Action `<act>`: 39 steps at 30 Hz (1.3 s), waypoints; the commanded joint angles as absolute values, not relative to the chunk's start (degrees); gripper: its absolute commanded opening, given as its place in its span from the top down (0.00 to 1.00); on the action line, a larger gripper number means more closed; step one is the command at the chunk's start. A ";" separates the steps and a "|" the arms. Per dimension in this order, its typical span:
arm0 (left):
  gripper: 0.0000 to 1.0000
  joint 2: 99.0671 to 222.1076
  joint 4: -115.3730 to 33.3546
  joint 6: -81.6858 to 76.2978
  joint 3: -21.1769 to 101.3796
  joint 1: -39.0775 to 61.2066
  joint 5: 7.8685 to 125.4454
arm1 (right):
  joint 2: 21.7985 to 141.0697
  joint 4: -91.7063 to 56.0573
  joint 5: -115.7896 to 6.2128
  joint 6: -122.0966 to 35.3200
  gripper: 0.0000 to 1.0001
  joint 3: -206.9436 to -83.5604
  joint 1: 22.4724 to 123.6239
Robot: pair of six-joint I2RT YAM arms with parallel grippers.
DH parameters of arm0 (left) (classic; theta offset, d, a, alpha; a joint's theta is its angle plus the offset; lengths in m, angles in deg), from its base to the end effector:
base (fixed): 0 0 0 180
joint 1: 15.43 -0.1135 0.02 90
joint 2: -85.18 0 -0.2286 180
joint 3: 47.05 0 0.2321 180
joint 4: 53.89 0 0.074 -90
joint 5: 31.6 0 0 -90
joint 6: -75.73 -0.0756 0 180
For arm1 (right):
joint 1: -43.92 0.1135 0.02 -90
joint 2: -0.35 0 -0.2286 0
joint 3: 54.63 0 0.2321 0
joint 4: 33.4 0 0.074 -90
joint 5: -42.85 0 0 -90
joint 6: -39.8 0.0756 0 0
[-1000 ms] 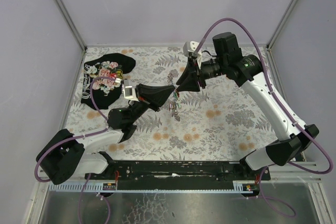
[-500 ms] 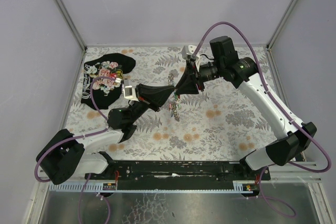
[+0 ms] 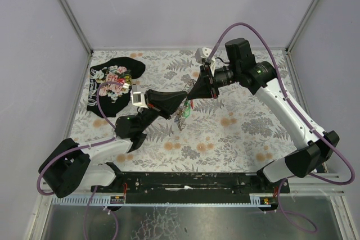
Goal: Remove the keys from the keyring
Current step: Remove the key from the keyring.
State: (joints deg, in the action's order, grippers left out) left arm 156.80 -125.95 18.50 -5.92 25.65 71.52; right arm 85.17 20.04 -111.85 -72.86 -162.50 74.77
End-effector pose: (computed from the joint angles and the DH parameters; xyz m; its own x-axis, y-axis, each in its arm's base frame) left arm 0.1835 -0.1827 0.3106 0.0049 -0.7036 -0.7106 0.9165 0.2874 -0.2783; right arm 0.2265 0.2149 0.3783 -0.0584 -0.2267 -0.9722 -0.9874 -0.1304 0.0897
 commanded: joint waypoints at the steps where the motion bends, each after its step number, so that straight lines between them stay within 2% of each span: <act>1: 1.00 155.55 -131.10 18.73 -4.36 25.24 71.31 | 84.73 19.13 -114.60 -73.02 1.00 -163.05 74.80; 7: 1.00 155.25 -131.10 18.90 -5.10 24.99 72.23 | 84.95 25.25 -111.21 -78.05 1.00 -163.97 74.68; 13: 0.75 151.48 -129.30 19.38 -7.29 21.34 77.32 | 86.40 36.53 -104.93 -88.76 1.00 -169.04 74.71; 17: 0.71 146.44 -116.14 16.56 -6.19 17.20 89.64 | 89.72 48.59 -98.49 -97.37 1.00 -174.71 74.77; 23: 0.68 139.87 -85.90 -0.79 -3.02 16.64 102.33 | 94.84 63.07 -85.72 -106.72 1.00 -182.79 75.70; 25: 0.60 139.07 -83.83 -3.71 -4.64 16.65 100.78 | 96.40 65.83 -80.50 -107.17 1.00 -184.09 76.62; 26: 0.54 138.84 -84.63 -3.91 -6.02 16.65 98.65 | 96.62 65.82 -77.48 -108.08 1.00 -183.50 77.22; 29: 0.47 141.23 -93.86 -3.27 -9.61 16.73 96.07 | 96.95 65.87 -67.15 -109.56 1.00 -180.91 80.42; 32: 0.47 147.36 -103.81 -0.80 -10.75 16.91 95.80 | 97.80 65.83 -63.08 -109.66 1.00 -179.40 82.14; 38: 0.48 164.70 -129.86 1.08 -11.84 19.90 95.64 | 98.95 65.88 -62.40 -109.62 1.00 -180.24 83.26; 39: 0.49 166.92 -130.29 0.45 -10.70 20.76 95.59 | 99.03 65.93 -62.36 -109.68 1.00 -180.16 83.42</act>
State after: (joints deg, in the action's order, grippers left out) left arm 159.81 -110.83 0.67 -11.36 18.37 95.89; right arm 99.42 64.87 -65.21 -108.53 -179.24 82.64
